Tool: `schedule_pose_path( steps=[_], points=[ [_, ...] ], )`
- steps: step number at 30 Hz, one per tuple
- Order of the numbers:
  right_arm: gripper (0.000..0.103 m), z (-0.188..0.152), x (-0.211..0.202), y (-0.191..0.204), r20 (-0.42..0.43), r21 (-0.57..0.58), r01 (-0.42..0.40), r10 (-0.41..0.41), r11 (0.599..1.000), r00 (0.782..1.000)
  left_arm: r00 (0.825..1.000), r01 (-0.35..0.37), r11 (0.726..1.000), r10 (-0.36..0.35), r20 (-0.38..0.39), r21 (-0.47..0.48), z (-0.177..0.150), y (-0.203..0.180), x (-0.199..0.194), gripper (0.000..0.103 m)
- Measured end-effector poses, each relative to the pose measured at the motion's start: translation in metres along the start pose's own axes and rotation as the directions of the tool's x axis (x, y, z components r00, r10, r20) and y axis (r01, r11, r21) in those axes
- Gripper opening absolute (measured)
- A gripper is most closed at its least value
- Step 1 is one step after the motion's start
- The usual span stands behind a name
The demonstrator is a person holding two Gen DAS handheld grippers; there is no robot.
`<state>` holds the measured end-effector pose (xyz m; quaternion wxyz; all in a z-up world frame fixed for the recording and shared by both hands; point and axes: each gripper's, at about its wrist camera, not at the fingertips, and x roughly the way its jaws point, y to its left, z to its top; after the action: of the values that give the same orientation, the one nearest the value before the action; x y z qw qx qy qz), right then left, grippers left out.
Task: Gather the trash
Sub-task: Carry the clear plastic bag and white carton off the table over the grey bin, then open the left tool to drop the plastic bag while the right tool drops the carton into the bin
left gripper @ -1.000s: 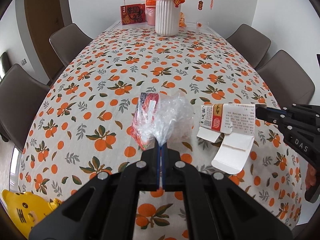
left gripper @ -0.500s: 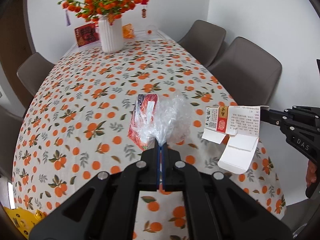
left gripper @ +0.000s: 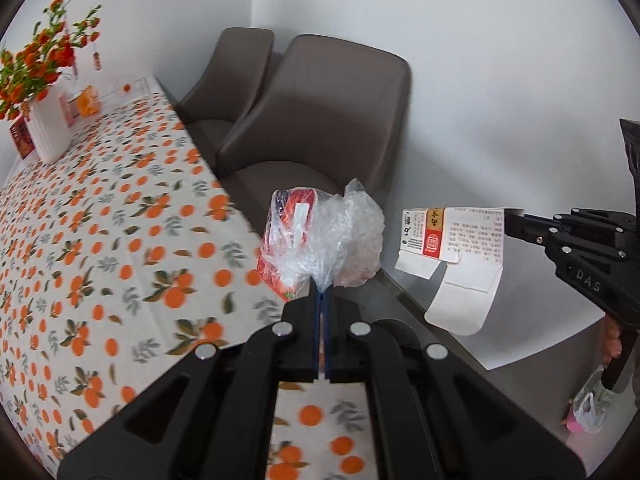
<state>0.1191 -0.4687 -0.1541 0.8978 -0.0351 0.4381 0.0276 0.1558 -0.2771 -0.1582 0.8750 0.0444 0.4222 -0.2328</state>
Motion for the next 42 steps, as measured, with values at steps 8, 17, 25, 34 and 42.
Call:
schedule_pose_path(
  steps=[8, 17, 25, 34, 42],
  points=[
    [0.000, -0.056, -0.002, -0.091, -0.056, 0.070, 0.058, -0.054, 0.996, 0.997, 0.990, 0.099, 0.994, -0.095, -0.100, 0.037, -0.020, -0.106, 0.055, 0.001],
    [0.000, -0.098, 0.035, -0.144, -0.102, 0.085, 0.059, -0.051, 0.995, 0.994, 0.971, 0.105, 0.994, -0.097, -0.218, 0.026, -0.057, -0.165, 0.134, 0.001],
    [0.000, -0.124, 0.072, -0.166, -0.140, 0.102, 0.051, -0.037, 0.993, 0.989, 0.951, 0.105, 0.993, -0.085, -0.299, 0.054, -0.082, -0.191, 0.192, 0.002],
    [0.000, -0.140, 0.095, -0.178, -0.190, 0.107, 0.056, -0.035, 0.993, 0.981, 0.934, 0.100, 0.991, -0.062, -0.353, 0.089, -0.095, -0.193, 0.226, 0.006],
    [0.000, -0.140, 0.108, -0.170, -0.213, 0.099, 0.036, -0.014, 0.994, 0.977, 0.934, 0.088, 0.994, -0.061, -0.353, 0.061, -0.090, -0.188, 0.216, 0.032]
  ],
)
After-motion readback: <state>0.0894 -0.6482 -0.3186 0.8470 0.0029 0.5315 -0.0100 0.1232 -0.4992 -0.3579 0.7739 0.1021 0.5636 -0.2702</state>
